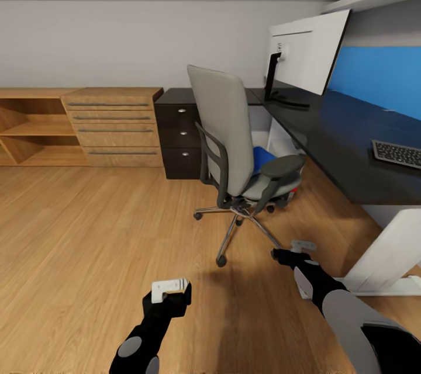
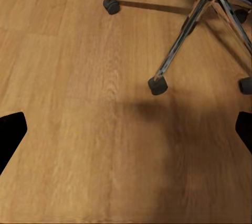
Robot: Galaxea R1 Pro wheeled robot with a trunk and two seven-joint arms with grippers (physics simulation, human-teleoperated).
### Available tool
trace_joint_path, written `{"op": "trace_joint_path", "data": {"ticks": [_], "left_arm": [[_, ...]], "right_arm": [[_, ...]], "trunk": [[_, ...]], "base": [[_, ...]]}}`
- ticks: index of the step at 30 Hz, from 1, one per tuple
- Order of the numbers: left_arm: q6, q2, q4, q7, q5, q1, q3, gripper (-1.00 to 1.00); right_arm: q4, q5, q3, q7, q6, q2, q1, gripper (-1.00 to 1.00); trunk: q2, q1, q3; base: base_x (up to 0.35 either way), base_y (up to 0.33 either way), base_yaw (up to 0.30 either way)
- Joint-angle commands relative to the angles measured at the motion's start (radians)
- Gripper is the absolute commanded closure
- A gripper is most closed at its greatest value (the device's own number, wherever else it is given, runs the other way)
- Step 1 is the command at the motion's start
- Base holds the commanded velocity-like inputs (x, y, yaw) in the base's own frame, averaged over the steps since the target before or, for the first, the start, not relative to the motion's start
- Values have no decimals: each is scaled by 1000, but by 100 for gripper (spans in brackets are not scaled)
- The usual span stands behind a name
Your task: In the bedroom, organize the workspace by keeping the computer under the desk, ensuring the monitor is on the desk, placing the keyboard on the desk next to the monitor, placing the mouse on the desk next to the keyboard, moving the folder from the swivel chair onto the desk next to the mouse, stacking the notebook on top of the folder with the pen on top of the notebook, and positioning the swivel chair next to the desk.
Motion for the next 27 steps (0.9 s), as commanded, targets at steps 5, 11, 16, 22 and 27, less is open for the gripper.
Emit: {"op": "trace_joint_path", "data": {"ticks": [5,11,16,22,27], "left_arm": [[46,0,-8,6,11,0,-12,-100],[47,0,-9,7,9,0,-20,-100],[47,0,-9,7,9,0,-17,-100],[47,0,-9,7,9,0,-20,-100],[48,0,-9,7,8,0,-17,-100]], "right_arm": [[0,-57,0,3,14,-8,-14,-100],[2,-62,2,13,-91,-10,-13,-100],[1,-62,2,13,-112,-10,-13,-100],[-1,-64,1,12,-117,-9,-13,-100],[-3,-63,0,12,-118,-10,-13,-100]], "trunk": [[-1,1,-9],[-1,1,-9],[-1,1,-9],[-1,1,-9],[-1,1,-8]], "base": [[0,0,0],[0,0,0],[0,0,0],[0,0,0],[0,0,0]]}}
